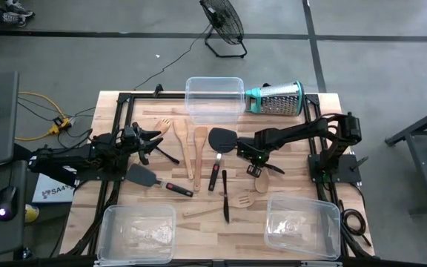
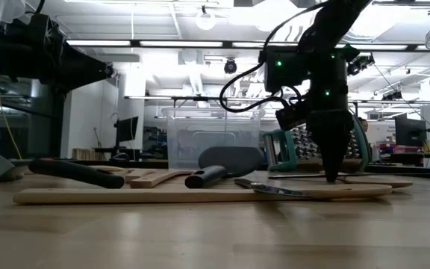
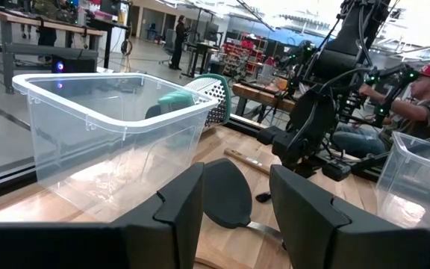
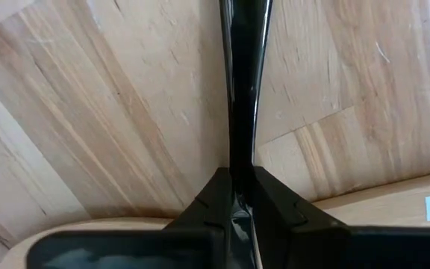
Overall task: Pick & Place Kitchen Items
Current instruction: Put the black table knife into the top transparent bin
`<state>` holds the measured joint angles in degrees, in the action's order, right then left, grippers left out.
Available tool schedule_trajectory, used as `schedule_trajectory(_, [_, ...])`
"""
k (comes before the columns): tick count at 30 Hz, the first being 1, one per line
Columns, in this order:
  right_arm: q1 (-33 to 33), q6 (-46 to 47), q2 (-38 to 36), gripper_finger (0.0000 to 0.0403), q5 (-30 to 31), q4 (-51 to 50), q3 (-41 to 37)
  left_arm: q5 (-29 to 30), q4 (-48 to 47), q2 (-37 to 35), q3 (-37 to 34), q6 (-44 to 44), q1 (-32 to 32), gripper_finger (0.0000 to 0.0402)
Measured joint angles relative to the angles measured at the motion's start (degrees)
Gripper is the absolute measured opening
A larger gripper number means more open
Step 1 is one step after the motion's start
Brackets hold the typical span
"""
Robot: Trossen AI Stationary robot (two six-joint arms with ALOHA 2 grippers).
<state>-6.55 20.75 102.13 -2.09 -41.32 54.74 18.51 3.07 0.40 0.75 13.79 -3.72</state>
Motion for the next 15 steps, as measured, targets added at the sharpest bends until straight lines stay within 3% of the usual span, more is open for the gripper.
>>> schedule_trajectory(15, [-1.8,-1.0,-7.1,0.0025,-4.5,-0.2,-0.4,0.0,0.0,0.0,0.0,0.0,0.0,0.0152])
